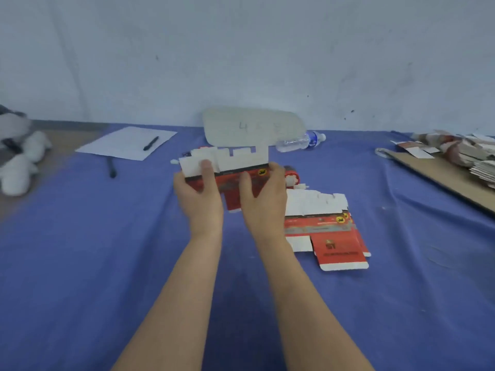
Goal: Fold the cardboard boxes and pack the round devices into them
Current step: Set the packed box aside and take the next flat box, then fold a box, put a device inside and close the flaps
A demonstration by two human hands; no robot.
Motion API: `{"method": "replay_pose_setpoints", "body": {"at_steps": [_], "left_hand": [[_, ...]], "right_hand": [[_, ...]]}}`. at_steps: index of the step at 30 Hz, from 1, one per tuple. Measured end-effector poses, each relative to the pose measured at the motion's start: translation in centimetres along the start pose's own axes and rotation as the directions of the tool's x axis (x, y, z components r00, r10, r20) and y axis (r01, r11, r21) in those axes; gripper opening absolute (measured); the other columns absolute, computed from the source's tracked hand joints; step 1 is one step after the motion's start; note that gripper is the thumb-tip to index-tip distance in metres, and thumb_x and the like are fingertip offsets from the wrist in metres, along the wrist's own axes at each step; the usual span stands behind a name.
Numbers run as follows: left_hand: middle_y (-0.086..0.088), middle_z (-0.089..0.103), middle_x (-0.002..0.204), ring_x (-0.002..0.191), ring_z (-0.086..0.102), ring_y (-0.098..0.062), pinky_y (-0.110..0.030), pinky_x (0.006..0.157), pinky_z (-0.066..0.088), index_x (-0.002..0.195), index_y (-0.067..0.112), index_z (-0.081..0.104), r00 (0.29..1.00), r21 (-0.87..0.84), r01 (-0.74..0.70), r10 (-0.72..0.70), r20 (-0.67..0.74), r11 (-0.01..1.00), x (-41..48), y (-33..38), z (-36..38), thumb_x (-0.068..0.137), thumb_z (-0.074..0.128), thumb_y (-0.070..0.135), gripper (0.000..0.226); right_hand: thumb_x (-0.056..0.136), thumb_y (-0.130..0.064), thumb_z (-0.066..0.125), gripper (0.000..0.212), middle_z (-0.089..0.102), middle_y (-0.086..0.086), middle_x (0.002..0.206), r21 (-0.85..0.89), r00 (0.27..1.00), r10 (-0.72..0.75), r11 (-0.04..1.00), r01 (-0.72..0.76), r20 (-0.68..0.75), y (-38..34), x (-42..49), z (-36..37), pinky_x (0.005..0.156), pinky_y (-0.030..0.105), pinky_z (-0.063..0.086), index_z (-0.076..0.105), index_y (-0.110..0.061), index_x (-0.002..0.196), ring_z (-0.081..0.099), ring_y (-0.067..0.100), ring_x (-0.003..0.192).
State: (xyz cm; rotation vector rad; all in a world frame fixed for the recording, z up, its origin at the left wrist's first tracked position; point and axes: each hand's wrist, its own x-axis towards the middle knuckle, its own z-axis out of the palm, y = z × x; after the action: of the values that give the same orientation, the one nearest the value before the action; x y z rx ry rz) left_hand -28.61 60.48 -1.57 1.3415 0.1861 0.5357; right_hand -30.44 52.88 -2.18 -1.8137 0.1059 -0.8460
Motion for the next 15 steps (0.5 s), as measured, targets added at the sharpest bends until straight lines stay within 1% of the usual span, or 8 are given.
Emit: {"method": "replay_pose_setpoints", "body": {"at_steps": [2, 4, 5, 7, 10, 12, 14, 15], "left_hand": [[-0.007, 0.057, 0.111, 0.095, 0.056, -0.015, -0.034, 0.087, 0.048, 0.096, 0.016, 0.051, 0.998, 0.123, -0.062, 0.065, -0.021, 0.991, 1.5, -0.8, -2.0, 0.093, 0.058, 0.039, 0.024], [-0.007, 0.052, 0.112, 0.095, 0.047, -0.011, -0.026, 0.085, 0.043, 0.094, 0.015, 0.055, 0.988, 0.251, -0.139, 0.15, -0.024, 0.958, 2.2, -1.7, -3.4, 0.091, 0.06, 0.036, 0.022], [-0.005, 0.05, 0.113, 0.094, 0.045, -0.009, -0.021, 0.082, 0.043, 0.094, 0.015, 0.057, 0.984, 0.259, -0.17, 0.178, -0.01, 0.951, 2.3, -2.1, -3.9, 0.091, 0.061, 0.035, 0.021], [-0.001, 0.052, 0.111, 0.088, 0.052, -0.003, -0.017, 0.079, 0.048, 0.099, 0.014, 0.058, 0.979, 0.179, -0.203, 0.201, 0.03, 0.963, 2.3, -2.7, -4.4, 0.092, 0.06, 0.035, 0.022], [0.009, 0.059, 0.111, 0.09, 0.055, 0.013, -0.006, 0.074, 0.046, 0.118, 0.017, 0.055, 0.971, 0.09, -0.235, 0.229, 0.072, 0.968, 2.2, -3.0, -4.4, 0.096, 0.055, 0.028, 0.025], [0.015, 0.054, 0.125, 0.108, 0.05, 0.016, -0.006, 0.088, 0.042, 0.136, 0.019, 0.045, 0.97, 0.122, -0.23, 0.218, 0.107, 0.966, 2.1, -3.4, -4.1, 0.098, 0.05, 0.021, 0.039], [0.009, 0.04, 0.148, 0.134, 0.038, 0.0, -0.022, 0.11, 0.033, 0.149, 0.019, 0.029, 0.971, 0.161, -0.214, 0.193, 0.138, 0.963, 2.0, -3.7, -4.1, 0.097, 0.049, 0.016, 0.055], [0.01, 0.037, 0.15, 0.137, 0.036, -0.003, -0.022, 0.112, 0.031, 0.15, 0.019, 0.026, 0.972, 0.15, -0.204, 0.183, 0.144, 0.967, 2.0, -3.7, -4.2, 0.096, 0.049, 0.014, 0.058]], "right_hand": [[0.095, -0.03, 0.054, 0.033, 0.056, -0.001, 0.119, 0.096, 0.999, 0.012, 0.995, -0.015, 0.033, 1.0, -1.1, 2.0, 0.092, 0.024, 0.046, 0.044, -0.014, 0.122, 0.055, 0.004, 0.107], [0.097, -0.037, 0.048, 0.033, 0.053, -0.013, 0.114, 0.158, 0.998, 0.019, 0.987, -0.029, 0.061, 2.2, -2.2, 3.3, 0.083, 0.006, 0.042, 0.04, -0.019, 0.123, 0.053, -0.01, 0.096], [0.096, -0.04, 0.044, 0.037, 0.052, -0.017, 0.111, 0.175, 0.997, 0.031, 0.984, -0.043, 0.07, 2.8, -2.4, 3.8, 0.076, 0.0, 0.039, 0.038, -0.018, 0.126, 0.053, -0.01, 0.092], [0.095, -0.047, 0.036, 0.045, 0.057, -0.018, 0.102, 0.187, 0.996, 0.058, 0.98, -0.07, 0.067, 3.5, -2.3, 4.4, 0.067, -0.003, 0.036, 0.04, -0.018, 0.129, 0.055, -0.008, 0.084], [0.097, -0.046, 0.034, 0.047, 0.06, -0.033, 0.083, 0.19, 0.995, 0.079, 0.978, -0.089, 0.058, 4.1, -2.0, 4.4, 0.065, -0.005, 0.036, 0.048, -0.021, 0.134, 0.05, -0.027, 0.078], [0.098, -0.045, 0.036, 0.033, 0.055, -0.043, 0.08, 0.206, 0.989, 0.122, 0.969, -0.138, 0.089, 4.3, -2.2, 4.2, 0.067, -0.006, 0.035, 0.054, -0.034, 0.124, 0.047, -0.032, 0.083], [0.095, -0.051, 0.035, 0.024, 0.054, -0.041, 0.085, 0.208, 0.984, 0.142, 0.965, -0.162, 0.109, 4.1, -2.5, 3.9, 0.069, -0.006, 0.036, 0.053, -0.045, 0.11, 0.047, -0.032, 0.086], [0.093, -0.055, 0.035, 0.026, 0.055, -0.04, 0.088, 0.212, 0.982, 0.148, 0.962, -0.17, 0.115, 4.0, -2.5, 3.8, 0.07, -0.006, 0.036, 0.052, -0.046, 0.11, 0.048, -0.031, 0.087]]}}
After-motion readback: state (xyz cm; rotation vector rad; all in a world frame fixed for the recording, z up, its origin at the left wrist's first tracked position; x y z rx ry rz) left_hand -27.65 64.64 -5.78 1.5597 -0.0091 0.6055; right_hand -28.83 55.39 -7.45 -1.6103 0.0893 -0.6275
